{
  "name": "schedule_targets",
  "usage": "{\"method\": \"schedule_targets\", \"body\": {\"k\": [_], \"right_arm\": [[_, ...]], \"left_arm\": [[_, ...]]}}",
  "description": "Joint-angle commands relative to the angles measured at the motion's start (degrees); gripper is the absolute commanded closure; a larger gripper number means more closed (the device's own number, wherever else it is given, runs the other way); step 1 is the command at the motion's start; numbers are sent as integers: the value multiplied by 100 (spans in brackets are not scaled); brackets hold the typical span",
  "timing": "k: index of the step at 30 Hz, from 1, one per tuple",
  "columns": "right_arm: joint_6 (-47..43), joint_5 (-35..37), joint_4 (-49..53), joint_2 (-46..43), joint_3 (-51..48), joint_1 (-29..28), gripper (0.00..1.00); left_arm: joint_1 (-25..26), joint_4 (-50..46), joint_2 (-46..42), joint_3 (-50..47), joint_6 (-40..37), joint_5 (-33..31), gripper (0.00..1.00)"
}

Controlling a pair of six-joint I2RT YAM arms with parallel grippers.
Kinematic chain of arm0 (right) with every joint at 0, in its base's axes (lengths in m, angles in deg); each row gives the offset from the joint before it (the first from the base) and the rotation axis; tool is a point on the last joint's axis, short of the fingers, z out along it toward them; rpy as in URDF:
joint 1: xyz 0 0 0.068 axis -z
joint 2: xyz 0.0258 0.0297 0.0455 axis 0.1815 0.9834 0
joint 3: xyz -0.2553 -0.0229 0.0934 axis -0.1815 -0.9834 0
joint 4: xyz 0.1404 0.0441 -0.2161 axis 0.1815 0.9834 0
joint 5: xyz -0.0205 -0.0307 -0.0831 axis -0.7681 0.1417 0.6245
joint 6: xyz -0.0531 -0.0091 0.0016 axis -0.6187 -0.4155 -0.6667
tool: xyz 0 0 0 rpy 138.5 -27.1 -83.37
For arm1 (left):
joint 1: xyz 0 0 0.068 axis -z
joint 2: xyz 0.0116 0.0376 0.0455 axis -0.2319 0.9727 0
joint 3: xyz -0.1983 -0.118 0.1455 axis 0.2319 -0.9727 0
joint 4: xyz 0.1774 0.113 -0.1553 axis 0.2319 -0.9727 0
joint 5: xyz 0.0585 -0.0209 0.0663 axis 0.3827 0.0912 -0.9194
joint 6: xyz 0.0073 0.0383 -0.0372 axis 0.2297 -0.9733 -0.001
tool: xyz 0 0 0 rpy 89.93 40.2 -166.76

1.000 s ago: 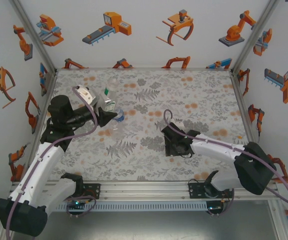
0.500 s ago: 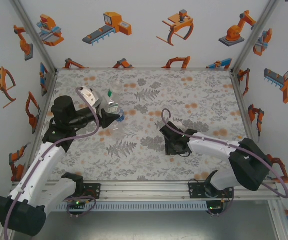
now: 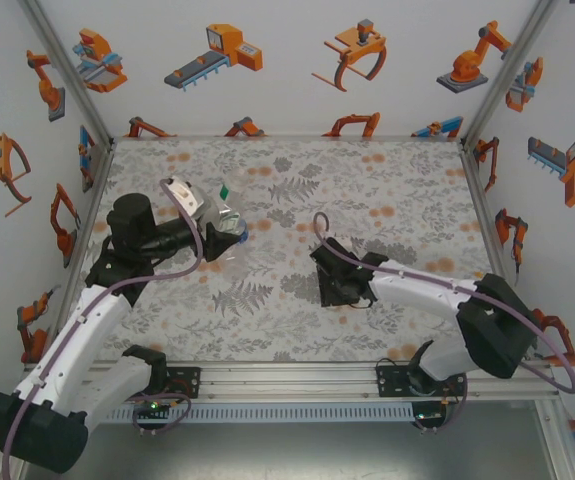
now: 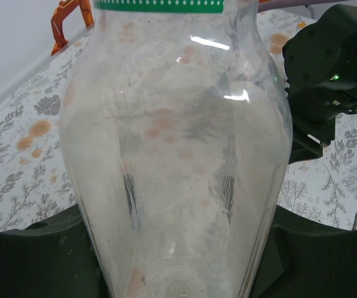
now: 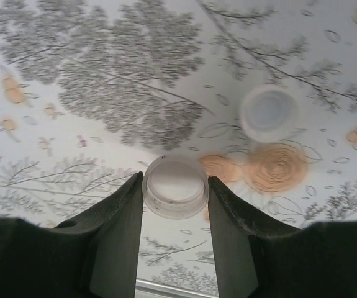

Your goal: Screw on the bottle caps

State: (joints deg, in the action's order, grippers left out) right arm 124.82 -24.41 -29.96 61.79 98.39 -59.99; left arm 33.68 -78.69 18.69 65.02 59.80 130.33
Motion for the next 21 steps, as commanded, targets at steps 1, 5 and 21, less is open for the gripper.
{"method": "schedule_targets", "body": {"k": [1,5,21], "right_arm": [[-172,-162,-14,293,402,-187,62],[-360,-75,12,659,900,-375,62],[-290,-115,8,1418,1221,-519,54]], "left_arm": [[19,-87,-78,175,-208,-27,97],[13,-133,-162,164,-260,-178,97],[126,-305,-207,217,-353,-426,96]]}}
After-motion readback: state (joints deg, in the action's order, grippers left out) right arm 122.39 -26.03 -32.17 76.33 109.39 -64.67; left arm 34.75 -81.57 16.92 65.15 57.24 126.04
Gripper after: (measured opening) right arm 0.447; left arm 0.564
